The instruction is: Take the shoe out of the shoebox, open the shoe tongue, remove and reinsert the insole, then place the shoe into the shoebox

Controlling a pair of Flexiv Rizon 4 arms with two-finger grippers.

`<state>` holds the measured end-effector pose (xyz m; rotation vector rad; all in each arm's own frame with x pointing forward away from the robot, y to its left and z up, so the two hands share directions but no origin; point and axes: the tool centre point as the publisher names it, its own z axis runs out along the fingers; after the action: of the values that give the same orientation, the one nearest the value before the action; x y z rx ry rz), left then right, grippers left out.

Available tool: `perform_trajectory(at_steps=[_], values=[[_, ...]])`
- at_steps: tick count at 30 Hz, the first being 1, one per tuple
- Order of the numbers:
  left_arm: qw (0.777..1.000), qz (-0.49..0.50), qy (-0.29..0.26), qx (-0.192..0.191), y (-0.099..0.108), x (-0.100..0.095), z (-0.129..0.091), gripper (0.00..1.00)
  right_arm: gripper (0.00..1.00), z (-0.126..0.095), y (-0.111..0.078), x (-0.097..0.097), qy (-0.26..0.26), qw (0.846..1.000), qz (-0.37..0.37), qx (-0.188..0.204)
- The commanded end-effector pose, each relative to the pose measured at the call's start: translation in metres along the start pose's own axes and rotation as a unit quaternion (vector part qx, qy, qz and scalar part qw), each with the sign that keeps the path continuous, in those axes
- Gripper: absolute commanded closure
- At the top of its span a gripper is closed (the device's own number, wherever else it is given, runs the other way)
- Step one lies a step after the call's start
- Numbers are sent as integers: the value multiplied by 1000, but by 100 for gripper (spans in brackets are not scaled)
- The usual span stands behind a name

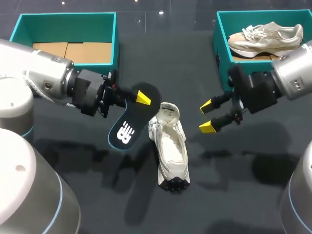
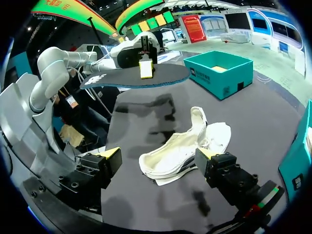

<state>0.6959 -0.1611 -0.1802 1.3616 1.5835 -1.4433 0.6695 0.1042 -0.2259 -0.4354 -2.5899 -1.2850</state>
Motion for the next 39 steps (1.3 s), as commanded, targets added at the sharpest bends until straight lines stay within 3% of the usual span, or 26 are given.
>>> perform_trajectory(at_steps=[1, 6, 10, 22, 24, 30, 35, 39], values=[[1000, -10, -10, 9, -9, 0, 22, 100, 0, -15, -12, 2, -1, 994, -77, 81], [999, -31, -11, 21, -24, 6, 47, 100, 0, -27, -40, 7, -23, 988, -120, 99], [997, -56, -34, 30, -33, 13, 60, 100, 0, -34, -64, 6, 5, 995, -79, 65], [997, -56, -34, 30, -33, 13, 60, 100, 0, -34, -64, 6, 5, 995, -79, 65], [996, -76, -35, 34, -37, 22, 66, 100, 0, -26, -68, 3, -16, 992, -75, 99], [988, -135, -65, 30, -48, 39, 68, 100, 0, -5, -83, 5, -55, 985, -102, 125], [970, -203, -115, 73, -53, 48, 69, 100, 0, 4, -87, 8, -74, 979, -138, 128], [962, -235, -112, 80, -55, 55, 74, 100, 0, 9, -92, 11, -70, 979, -151, 116]])
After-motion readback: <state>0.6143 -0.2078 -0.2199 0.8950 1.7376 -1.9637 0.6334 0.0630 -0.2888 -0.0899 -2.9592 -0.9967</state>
